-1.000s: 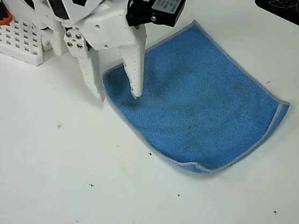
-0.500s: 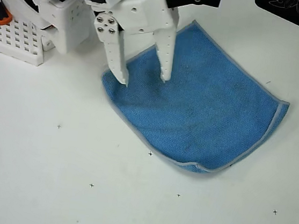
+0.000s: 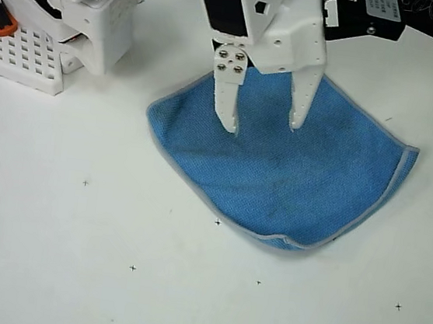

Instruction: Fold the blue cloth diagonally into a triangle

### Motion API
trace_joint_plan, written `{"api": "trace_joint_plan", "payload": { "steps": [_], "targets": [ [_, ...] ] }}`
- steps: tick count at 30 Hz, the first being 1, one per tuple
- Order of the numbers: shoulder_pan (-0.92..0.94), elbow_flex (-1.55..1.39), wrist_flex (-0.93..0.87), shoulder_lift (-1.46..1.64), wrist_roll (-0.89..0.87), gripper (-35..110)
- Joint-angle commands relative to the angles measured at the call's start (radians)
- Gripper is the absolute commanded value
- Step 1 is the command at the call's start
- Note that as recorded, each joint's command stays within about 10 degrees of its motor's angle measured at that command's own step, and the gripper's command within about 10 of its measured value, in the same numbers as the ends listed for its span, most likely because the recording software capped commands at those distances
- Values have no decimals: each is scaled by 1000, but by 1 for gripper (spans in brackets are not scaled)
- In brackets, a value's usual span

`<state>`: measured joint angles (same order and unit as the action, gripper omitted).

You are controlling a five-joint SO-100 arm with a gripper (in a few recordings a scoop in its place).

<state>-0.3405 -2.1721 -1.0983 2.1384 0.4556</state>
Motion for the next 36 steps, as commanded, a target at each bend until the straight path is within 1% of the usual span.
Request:
{"api": "trace_joint_plan", "payload": {
  "steps": [1,6,9,15,29,36],
  "targets": [
    [-17,129,-2,-21,3,32],
    [-12,184,20,-54,-71,32],
    [-29,273,17,-140,-71,32],
    [-44,284,29,-147,-91,32],
    [-121,439,32,-336,-94,32],
    [-158,580,28,-503,-77,32]
  ]
}}
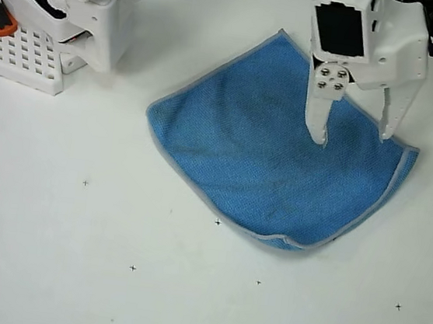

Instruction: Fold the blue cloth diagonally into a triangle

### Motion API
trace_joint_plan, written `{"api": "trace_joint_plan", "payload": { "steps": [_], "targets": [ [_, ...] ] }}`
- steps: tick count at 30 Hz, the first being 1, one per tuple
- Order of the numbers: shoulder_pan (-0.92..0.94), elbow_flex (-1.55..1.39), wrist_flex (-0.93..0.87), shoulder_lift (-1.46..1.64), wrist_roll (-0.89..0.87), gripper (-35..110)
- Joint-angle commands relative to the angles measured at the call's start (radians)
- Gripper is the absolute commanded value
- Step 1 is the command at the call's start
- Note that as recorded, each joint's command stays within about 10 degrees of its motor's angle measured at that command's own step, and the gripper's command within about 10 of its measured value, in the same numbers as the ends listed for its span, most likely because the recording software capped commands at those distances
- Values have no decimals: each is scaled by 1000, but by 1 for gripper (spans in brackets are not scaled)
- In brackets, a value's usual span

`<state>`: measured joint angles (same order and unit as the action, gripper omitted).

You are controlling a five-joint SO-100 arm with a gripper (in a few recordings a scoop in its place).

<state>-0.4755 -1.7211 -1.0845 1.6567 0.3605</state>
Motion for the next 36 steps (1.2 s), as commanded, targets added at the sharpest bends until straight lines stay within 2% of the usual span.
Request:
{"api": "trace_joint_plan", "payload": {
  "steps": [1,11,36],
  "targets": [
    [-28,160,14,-51,21,32],
    [-35,393,-21,-202,48,32],
    [-80,448,-37,-285,6,32]
  ]
}}
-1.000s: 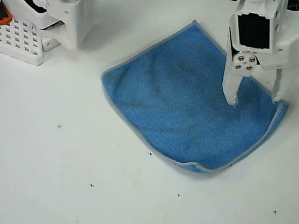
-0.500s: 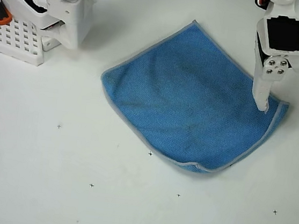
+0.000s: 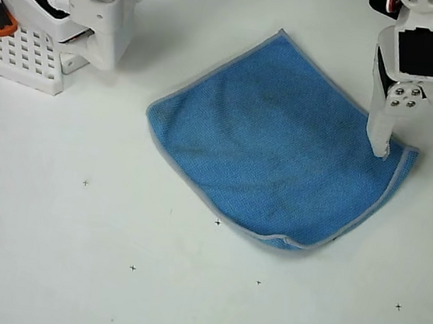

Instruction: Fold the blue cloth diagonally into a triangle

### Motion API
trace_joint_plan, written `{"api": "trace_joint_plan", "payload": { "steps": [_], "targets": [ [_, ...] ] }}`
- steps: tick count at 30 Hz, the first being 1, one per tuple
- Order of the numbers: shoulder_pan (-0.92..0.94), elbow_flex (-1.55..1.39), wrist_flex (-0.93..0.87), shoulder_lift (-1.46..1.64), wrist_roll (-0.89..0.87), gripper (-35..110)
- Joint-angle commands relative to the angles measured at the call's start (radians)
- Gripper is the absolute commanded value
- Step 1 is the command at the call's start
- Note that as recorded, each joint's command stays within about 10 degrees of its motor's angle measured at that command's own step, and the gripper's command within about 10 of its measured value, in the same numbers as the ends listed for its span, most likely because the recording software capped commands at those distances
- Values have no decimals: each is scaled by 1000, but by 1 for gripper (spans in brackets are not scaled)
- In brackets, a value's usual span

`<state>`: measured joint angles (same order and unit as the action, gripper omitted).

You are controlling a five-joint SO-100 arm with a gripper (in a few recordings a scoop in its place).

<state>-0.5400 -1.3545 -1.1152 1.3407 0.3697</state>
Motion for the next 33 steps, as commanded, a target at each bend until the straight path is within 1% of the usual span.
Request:
{"api": "trace_joint_plan", "payload": {
  "steps": [1,14,21,25,28,30,31,33],
  "targets": [
    [-15,81,-6,25,-3,32],
    [-37,81,-6,-14,-34,32],
    [-49,147,-9,-81,-35,32],
    [-57,274,-98,-178,-34,32],
    [-49,325,-137,-183,-34,32],
    [-44,327,-193,-181,-74,21],
    [-37,301,-196,-164,-107,21],
    [-25,147,-172,-59,-126,16]
  ]
}}
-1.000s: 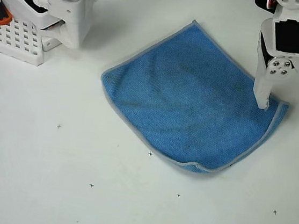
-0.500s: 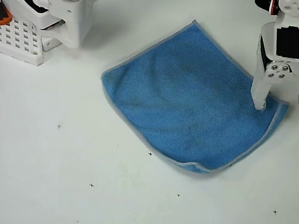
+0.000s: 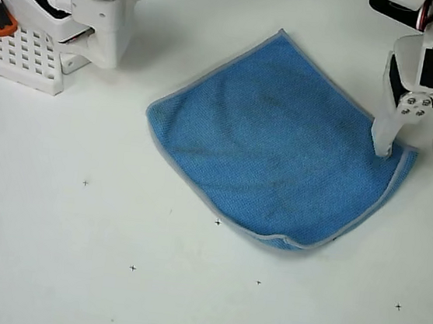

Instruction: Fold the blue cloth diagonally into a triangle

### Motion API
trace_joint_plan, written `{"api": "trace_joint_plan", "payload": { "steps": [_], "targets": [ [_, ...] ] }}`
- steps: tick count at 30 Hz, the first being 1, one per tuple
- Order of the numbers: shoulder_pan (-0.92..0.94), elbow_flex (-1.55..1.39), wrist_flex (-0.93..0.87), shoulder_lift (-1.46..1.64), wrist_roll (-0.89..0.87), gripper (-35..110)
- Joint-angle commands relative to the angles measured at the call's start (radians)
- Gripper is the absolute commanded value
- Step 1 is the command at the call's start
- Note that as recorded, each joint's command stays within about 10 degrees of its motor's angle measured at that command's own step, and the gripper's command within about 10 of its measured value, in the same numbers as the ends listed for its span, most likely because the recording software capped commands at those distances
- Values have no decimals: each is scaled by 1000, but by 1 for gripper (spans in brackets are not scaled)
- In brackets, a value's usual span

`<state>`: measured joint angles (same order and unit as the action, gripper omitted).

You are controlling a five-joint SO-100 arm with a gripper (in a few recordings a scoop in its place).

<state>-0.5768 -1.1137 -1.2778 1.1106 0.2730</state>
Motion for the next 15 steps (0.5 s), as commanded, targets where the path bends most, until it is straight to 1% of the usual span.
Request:
{"api": "trace_joint_plan", "payload": {
  "steps": [1,3,6,15],
  "targets": [
    [15,-160,25,173,-37,13],
    [20,-222,46,196,-34,8],
    [15,-229,46,224,-21,0],
    [2,-213,72,235,-3,0]
  ]
}}
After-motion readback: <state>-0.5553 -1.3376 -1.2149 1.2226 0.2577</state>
